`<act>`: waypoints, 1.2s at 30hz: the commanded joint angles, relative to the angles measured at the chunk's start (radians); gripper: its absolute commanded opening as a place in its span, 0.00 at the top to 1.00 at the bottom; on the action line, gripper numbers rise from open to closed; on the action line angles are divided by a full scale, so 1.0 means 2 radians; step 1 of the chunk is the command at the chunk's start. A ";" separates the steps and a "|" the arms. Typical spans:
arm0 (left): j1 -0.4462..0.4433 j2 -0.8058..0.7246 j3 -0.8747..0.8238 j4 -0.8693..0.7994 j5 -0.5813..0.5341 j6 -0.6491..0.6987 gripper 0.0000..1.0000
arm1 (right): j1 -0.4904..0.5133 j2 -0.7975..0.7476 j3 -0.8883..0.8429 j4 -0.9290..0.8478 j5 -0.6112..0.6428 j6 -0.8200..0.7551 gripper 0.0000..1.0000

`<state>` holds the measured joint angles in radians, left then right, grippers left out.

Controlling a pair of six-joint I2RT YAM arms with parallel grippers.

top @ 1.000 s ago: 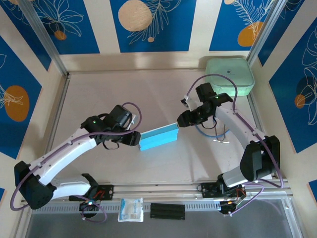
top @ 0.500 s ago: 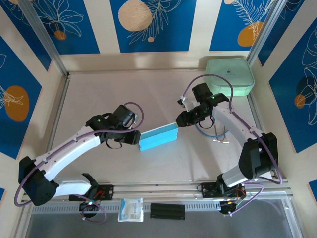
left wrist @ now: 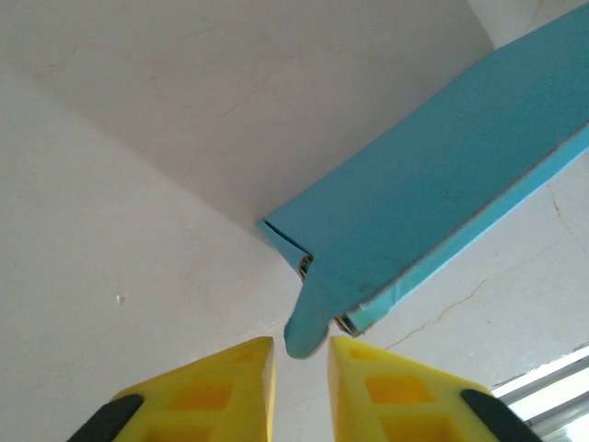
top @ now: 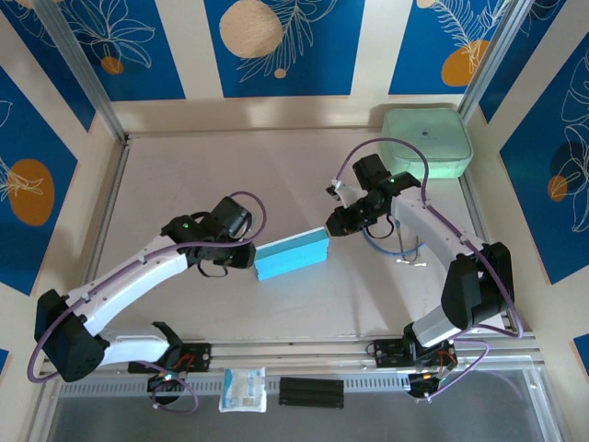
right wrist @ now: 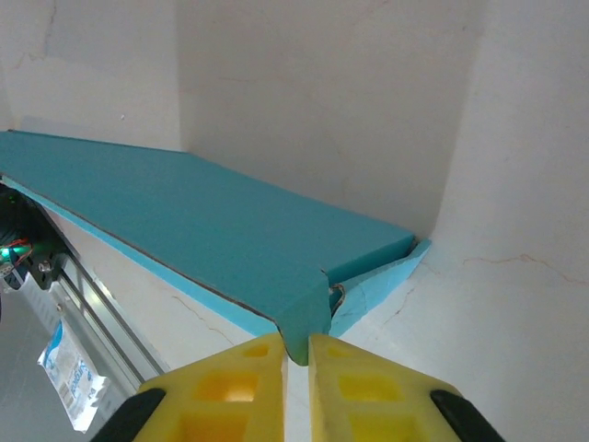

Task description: Fold the paper box

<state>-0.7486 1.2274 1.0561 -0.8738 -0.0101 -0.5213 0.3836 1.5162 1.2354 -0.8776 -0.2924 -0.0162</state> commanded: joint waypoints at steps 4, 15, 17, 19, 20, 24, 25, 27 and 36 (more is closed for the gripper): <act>-0.003 -0.002 -0.006 0.008 -0.012 -0.013 0.83 | 0.006 0.003 0.009 0.001 -0.008 0.013 0.90; -0.003 -0.014 -0.010 0.017 -0.012 -0.016 0.77 | 0.016 0.000 0.002 0.000 -0.002 0.016 0.90; -0.004 -0.028 -0.002 0.009 -0.026 0.002 0.74 | 0.020 0.000 0.004 -0.004 0.004 0.011 0.91; -0.002 -0.045 0.012 -0.011 -0.044 0.031 0.69 | 0.025 -0.001 0.006 -0.008 0.012 0.008 0.90; -0.001 -0.053 0.019 -0.021 -0.050 0.051 0.66 | 0.027 -0.002 0.006 -0.009 0.013 0.007 0.91; 0.020 -0.053 0.061 -0.073 -0.061 0.138 0.60 | 0.031 -0.005 0.007 -0.007 0.013 0.004 0.90; 0.023 -0.047 0.069 -0.082 -0.062 0.156 0.59 | 0.031 -0.005 0.008 -0.007 0.012 0.004 0.91; 0.029 -0.033 0.085 -0.091 -0.051 0.196 0.58 | 0.032 -0.004 0.008 -0.006 0.010 0.004 0.91; 0.071 0.020 0.104 -0.086 0.018 0.237 0.58 | 0.032 -0.003 0.012 -0.007 0.012 0.004 0.90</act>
<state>-0.6327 1.2556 1.2491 -1.0153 -0.0338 -0.1059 0.4393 1.5158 1.2377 -0.8749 -0.2653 0.0032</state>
